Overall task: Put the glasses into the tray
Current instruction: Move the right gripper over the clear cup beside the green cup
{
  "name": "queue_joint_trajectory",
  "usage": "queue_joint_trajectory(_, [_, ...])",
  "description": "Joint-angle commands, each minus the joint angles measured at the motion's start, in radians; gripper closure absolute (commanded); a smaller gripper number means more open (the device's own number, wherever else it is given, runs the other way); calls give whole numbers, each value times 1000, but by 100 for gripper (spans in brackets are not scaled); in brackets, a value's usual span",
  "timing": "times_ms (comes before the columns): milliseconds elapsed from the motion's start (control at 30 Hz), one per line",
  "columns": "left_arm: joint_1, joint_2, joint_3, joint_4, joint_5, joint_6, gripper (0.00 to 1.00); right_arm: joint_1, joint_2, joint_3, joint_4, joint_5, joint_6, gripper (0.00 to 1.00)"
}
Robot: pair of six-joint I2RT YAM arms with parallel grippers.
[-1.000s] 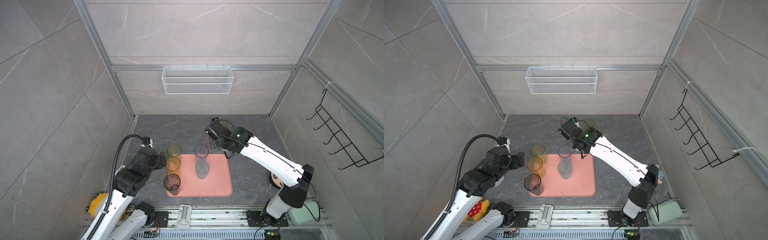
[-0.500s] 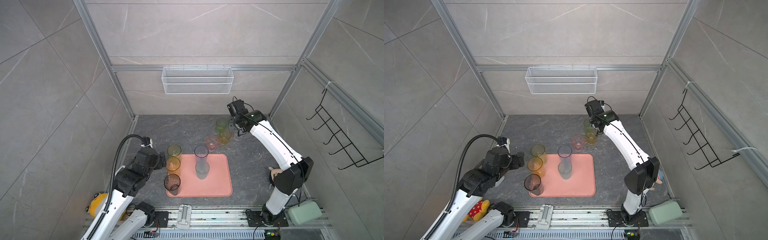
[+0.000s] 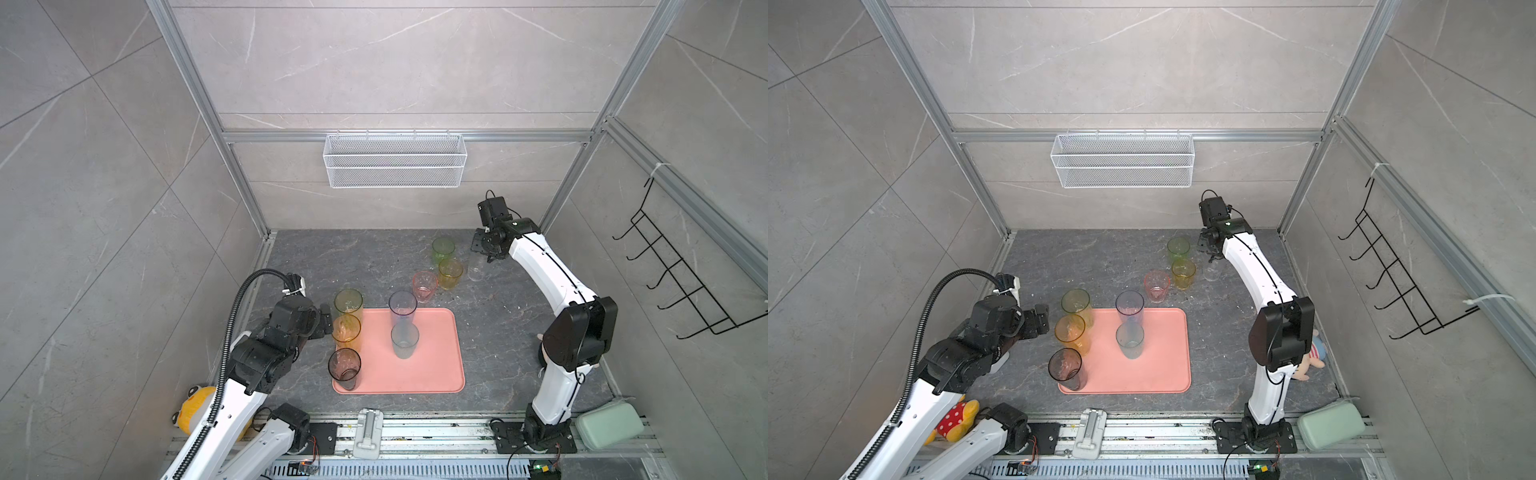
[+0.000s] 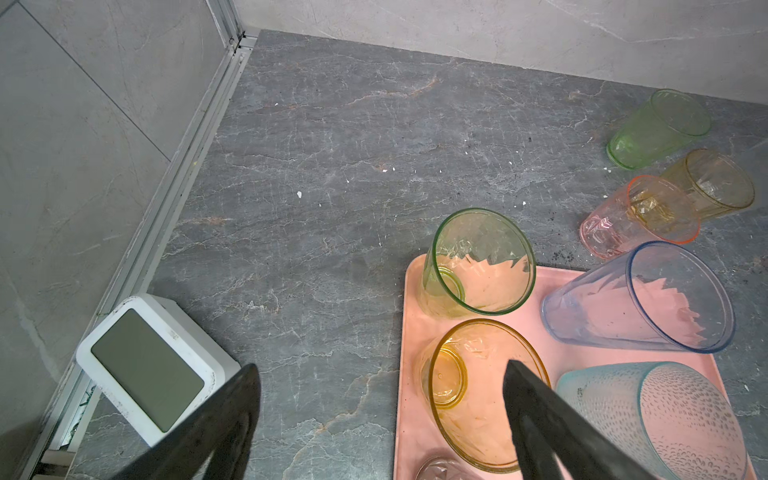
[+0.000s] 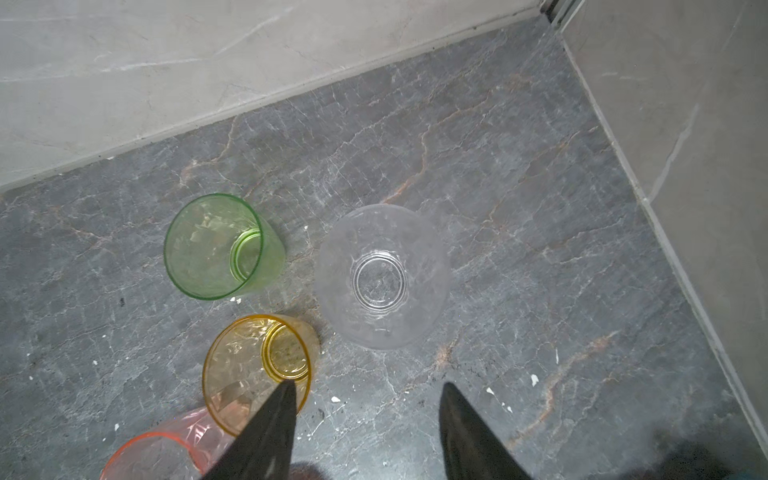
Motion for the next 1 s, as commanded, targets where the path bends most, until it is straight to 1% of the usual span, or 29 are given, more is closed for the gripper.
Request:
queue_joint_trajectory(0, [-8, -8, -5, 4, -12, -17, 9, -20, 16, -27, 62, -54, 17, 43])
queue_joint_trajectory(400, [-18, -10, -7, 3, -24, -19, 8, -97, 108, 6, 78, -74, 18, 41])
queue_joint_trajectory(967, [-31, -7, -7, 3, -36, -22, 8, -137, 187, 22, 72, -100, 18, 41])
